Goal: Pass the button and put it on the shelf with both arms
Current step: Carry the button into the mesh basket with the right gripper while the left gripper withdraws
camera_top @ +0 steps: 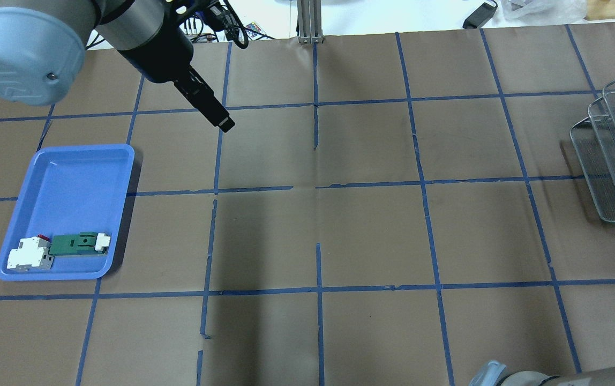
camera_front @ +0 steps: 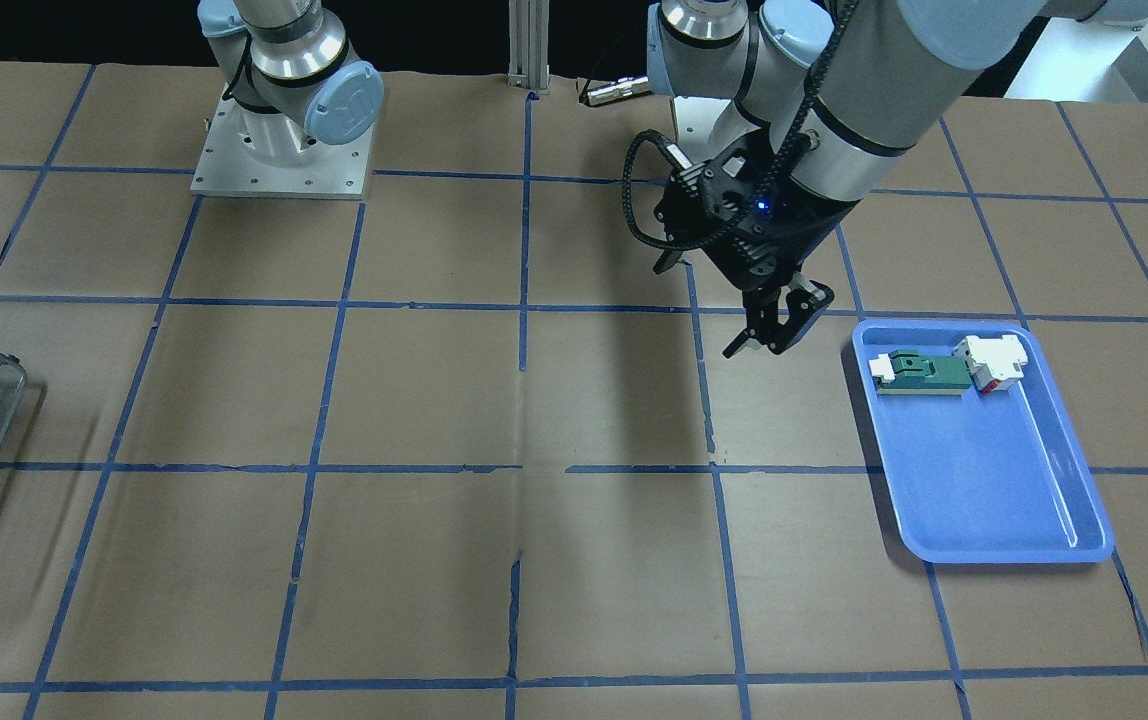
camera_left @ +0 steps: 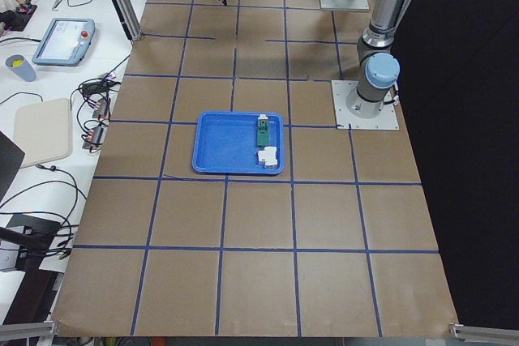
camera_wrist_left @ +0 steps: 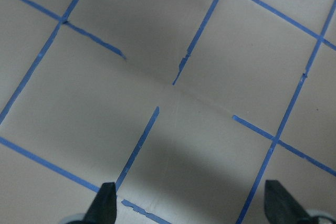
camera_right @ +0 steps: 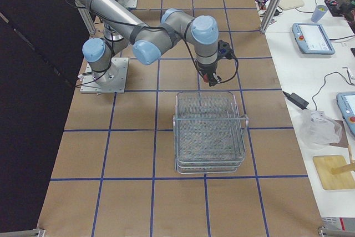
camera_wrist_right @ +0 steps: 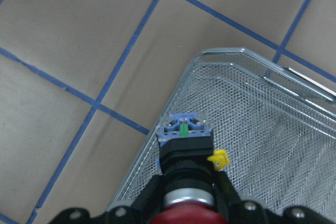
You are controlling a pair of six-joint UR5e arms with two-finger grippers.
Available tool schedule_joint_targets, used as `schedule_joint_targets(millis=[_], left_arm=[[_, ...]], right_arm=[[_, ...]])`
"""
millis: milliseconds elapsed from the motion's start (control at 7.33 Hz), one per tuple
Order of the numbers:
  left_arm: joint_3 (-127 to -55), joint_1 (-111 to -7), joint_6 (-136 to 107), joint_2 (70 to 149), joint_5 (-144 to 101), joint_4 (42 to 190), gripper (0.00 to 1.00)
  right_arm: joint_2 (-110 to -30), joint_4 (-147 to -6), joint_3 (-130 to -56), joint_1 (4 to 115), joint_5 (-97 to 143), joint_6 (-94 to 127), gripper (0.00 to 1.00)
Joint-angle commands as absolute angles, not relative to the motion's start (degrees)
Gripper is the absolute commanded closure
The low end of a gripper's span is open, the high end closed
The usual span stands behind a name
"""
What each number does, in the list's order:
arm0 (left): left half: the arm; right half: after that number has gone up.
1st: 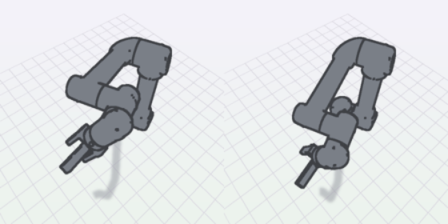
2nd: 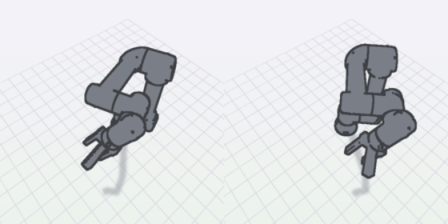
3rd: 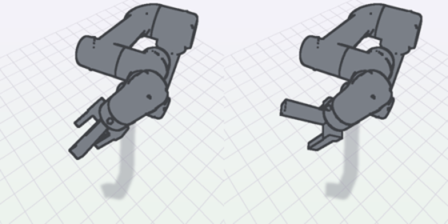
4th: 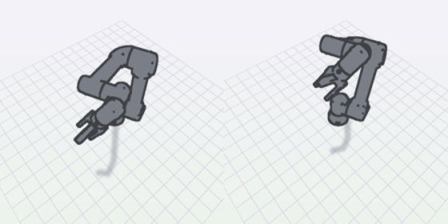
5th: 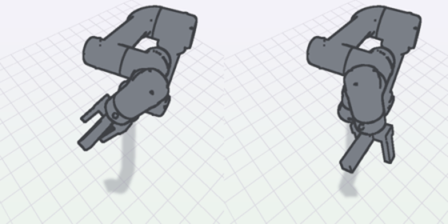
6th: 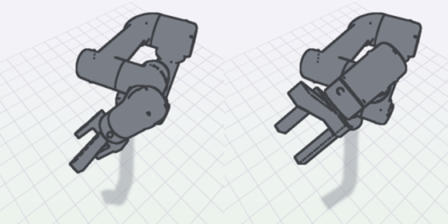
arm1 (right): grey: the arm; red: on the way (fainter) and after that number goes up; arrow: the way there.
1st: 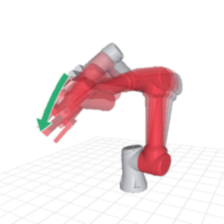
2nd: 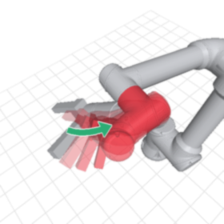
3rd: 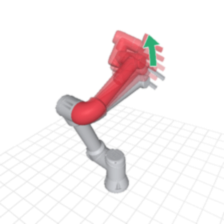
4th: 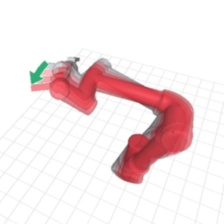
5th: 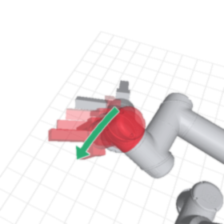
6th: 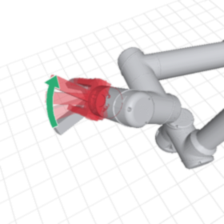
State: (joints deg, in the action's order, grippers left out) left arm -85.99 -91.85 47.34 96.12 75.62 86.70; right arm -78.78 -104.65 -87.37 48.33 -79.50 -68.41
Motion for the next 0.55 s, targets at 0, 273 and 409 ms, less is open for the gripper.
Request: schedule_joint_targets(millis=[0,273,409], left_arm=[[-84.6,-91.1,26.2,94.9,85.0,89.7,0.0],[-84.5,-91.4,7.5,92.8,85.8,94.9,0.0],[-84.5,-91.4,4.2,92.1,86.1,96.5,0.0]], right_arm=[[-74.9,-108.7,-87.6,47.8,-80.2,-52.5,1.0],[-75.2,-108.5,-88.5,48.3,-80.2,-44.7,1.0],[-75.4,-108.7,-89.6,48.3,-80.3,-42.3,1.0]])
